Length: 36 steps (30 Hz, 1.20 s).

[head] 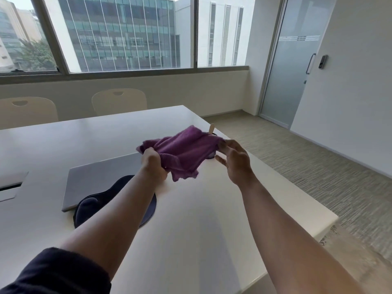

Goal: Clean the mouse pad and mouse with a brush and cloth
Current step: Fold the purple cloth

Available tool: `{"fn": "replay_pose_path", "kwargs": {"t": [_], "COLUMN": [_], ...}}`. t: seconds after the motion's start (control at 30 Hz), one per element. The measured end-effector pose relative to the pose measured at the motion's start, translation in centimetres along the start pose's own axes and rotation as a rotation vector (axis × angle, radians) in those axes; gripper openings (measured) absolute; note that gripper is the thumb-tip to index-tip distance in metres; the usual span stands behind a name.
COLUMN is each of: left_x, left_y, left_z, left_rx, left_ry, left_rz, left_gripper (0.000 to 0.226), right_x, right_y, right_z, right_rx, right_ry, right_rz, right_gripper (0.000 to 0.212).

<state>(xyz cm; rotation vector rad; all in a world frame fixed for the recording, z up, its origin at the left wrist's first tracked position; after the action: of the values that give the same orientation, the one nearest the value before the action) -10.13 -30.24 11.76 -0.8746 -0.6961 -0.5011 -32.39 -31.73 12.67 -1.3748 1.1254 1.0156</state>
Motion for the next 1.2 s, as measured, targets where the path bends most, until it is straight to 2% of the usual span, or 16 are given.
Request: {"fn": "replay_pose_path", "kwargs": {"t": [0.1, 0.27, 0.33, 0.47, 0.53, 0.57, 0.6, 0.63, 0.7, 0.8, 0.87, 0.93, 1.0, 1.07, 1.13, 1.2], "left_x": [-0.6, -1.2, -1.3, -1.3, -1.2, -1.1, -1.0, -1.0, -0.9, -0.7, -0.6, -0.6, -0.6, -0.7, -0.6, -0.4], "left_y": [-0.1, -0.6, -0.9, -1.7, -1.9, -2.0, -2.1, -2.1, -2.0, -1.3, -0.8, -0.5, -0.4, -0.4, -0.3, -0.2], "left_z": [-0.1, 0.1, 0.3, 0.6, 0.7, 0.8, 1.0, 1.1, 1.3, 1.3, 1.3, 1.4, 1.7, 2.1, 2.3, 2.5], "left_rx": [0.007, -0.05, -0.097, -0.221, -0.269, -0.297, -0.33, -0.362, -0.41, -0.438, -0.467, -0.493, -0.514, -0.541, -0.568, -0.577], "left_ry": [-0.004, 0.004, 0.006, -0.038, -0.081, -0.104, -0.123, -0.139, -0.156, -0.164, -0.155, -0.146, -0.144, -0.145, -0.15, -0.154], "left_rz": [0.002, -0.086, -0.152, -0.273, -0.331, -0.353, -0.371, -0.386, -0.413, -0.458, -0.463, -0.438, -0.409, -0.377, -0.362, -0.368], "left_gripper": [0.031, 0.032, 0.036, 0.041, 0.041, 0.039, 0.036, 0.035, 0.034, 0.033, 0.031, 0.028, 0.027, 0.027, 0.027, 0.029], "right_x": [1.2, 3.0, 3.1, 2.0, 1.4, 1.0, 0.9, 0.9, 0.8, 0.4, 0.2, 0.4, 1.0, 1.6, 2.0, 2.1], "right_y": [0.7, 1.9, 1.9, 1.2, 0.8, 0.4, -0.1, -0.4, -0.7, -0.8, -0.7, -0.6, -1.0, -1.5, -2.0, -2.5], "right_z": [0.4, 1.2, 1.3, 1.3, 1.2, 1.4, 1.7, 1.8, 1.6, 1.5, 1.7, 2.3, 3.4, 4.3, 5.0, 5.6], "right_rx": [-0.075, -0.004, 0.002, 0.094, 0.015, -0.068, -0.141, -0.178, -0.129, -0.017, 0.034, 0.061, -0.002, -0.083, -0.151, -0.216], "right_ry": [-0.109, -0.213, -0.263, -0.349, -0.379, -0.401, -0.422, -0.424, -0.371, -0.32, -0.316, -0.409, -0.577, -0.691, -0.738, -0.745], "right_rz": [0.244, 0.613, 0.515, 0.072, 0.099, 0.171, 0.251, 0.331, 0.364, 0.007, -0.197, 0.016, 0.316, 0.416, 0.375, 0.251], "right_gripper": [0.022, 0.013, 0.011, 0.025, 0.061, 0.072, 0.073, 0.065, 0.035, 0.011, 0.012, 0.027, 0.055, 0.075, 0.077, 0.062]}}
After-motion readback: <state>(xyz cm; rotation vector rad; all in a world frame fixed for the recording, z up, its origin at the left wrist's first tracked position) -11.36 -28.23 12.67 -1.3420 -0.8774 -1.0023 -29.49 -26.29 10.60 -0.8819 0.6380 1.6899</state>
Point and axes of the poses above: each hand's wrist, its own z-axis away from the middle knuckle, its own y-axis out of the back of the hand, x = y × z, the point moved 3 cm from there along -z, towards the middle knuckle, and after that the axes turned 1 degree about -y, right-handed, at the moved point
